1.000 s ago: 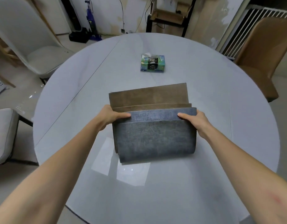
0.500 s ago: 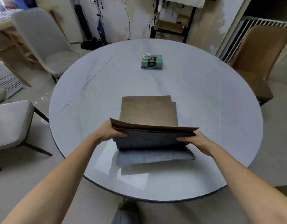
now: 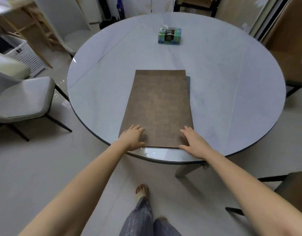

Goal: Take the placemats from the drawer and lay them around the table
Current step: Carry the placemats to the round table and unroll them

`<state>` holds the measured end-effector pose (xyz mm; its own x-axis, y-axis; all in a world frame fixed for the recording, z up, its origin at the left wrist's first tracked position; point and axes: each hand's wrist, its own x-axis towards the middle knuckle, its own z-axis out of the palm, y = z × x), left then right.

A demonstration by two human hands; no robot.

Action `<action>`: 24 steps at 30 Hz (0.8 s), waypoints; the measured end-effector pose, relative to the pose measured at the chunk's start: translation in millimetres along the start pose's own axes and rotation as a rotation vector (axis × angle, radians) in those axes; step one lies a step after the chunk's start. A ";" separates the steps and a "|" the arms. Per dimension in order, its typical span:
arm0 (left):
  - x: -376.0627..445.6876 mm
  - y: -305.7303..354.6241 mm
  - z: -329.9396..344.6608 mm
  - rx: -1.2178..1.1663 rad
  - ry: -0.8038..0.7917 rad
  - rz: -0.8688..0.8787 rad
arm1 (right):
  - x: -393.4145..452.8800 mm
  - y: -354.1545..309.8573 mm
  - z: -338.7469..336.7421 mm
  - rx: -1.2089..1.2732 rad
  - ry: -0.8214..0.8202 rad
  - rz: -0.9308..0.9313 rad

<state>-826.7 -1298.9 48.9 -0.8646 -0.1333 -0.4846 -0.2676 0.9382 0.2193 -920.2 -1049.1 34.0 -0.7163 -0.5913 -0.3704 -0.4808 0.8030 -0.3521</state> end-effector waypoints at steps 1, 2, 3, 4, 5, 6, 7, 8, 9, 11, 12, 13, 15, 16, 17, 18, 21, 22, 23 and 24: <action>7.1 7.0 3.2 0.024 0.031 0.005 | 5.9 -1.3 5.0 -0.035 0.037 0.000; 14.5 13.6 6.9 0.044 0.051 0.011 | 12.5 -1.5 9.8 -0.074 0.053 0.006; 20.9 19.4 11.8 0.061 0.060 0.016 | 18.8 -0.3 14.9 -0.114 0.045 0.015; 27.0 23.3 18.1 0.085 0.059 0.023 | 24.4 1.9 20.1 -0.149 0.017 0.021; 33.2 24.8 25.5 0.118 0.051 0.034 | 29.0 5.0 25.8 -0.174 -0.017 0.022; 38.5 24.6 33.0 0.148 0.037 0.046 | 32.1 8.0 31.2 -0.187 -0.043 0.017; 43.1 23.0 40.0 0.157 0.024 0.055 | 34.1 10.8 35.3 -0.191 -0.049 0.008; 46.9 20.4 45.3 0.145 0.018 0.063 | 35.6 13.3 38.1 -0.187 -0.037 -0.005; 49.5 17.5 48.8 0.123 0.021 0.070 | 36.8 15.7 40.0 -0.184 -0.023 -0.023; 52.1 14.8 50.1 0.088 0.025 0.088 | 37.1 20.2 39.7 -0.180 -0.020 -0.058; 52.3 14.7 49.3 0.077 0.008 0.097 | 36.3 21.7 39.0 -0.165 -0.036 -0.063; 52.7 14.4 48.3 0.066 -0.018 0.104 | 35.1 23.0 38.5 -0.147 -0.051 -0.060; 54.6 13.4 41.9 0.037 -0.077 0.106 | 35.6 23.1 34.4 -0.126 -0.067 -0.051; 54.7 12.4 38.9 0.028 -0.102 0.113 | 36.3 22.0 32.2 -0.137 -0.069 -0.051; 53.9 11.1 35.6 0.028 -0.118 0.126 | 37.5 20.0 29.1 -0.173 -0.071 -0.053; 52.8 10.1 33.1 0.035 -0.126 0.144 | 38.4 17.2 26.4 -0.224 -0.075 -0.054; 47.5 10.2 28.9 0.107 -0.117 0.190 | 39.5 9.0 18.5 -0.326 -0.102 -0.045; 45.5 11.6 28.5 0.152 -0.100 0.196 | 41.5 7.6 14.7 -0.336 -0.112 -0.039; 43.6 13.3 28.8 0.196 -0.076 0.202 | 43.8 6.8 10.5 -0.336 -0.128 -0.036; 41.9 14.5 28.8 0.229 -0.049 0.207 | 46.5 5.2 4.8 -0.329 -0.143 -0.032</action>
<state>-854.6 -1281.7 7.5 -0.8678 0.0787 -0.4906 0.0198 0.9921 0.1242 -953.5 -1072.8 10.9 -0.6315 -0.6022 -0.4884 -0.6554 0.7512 -0.0788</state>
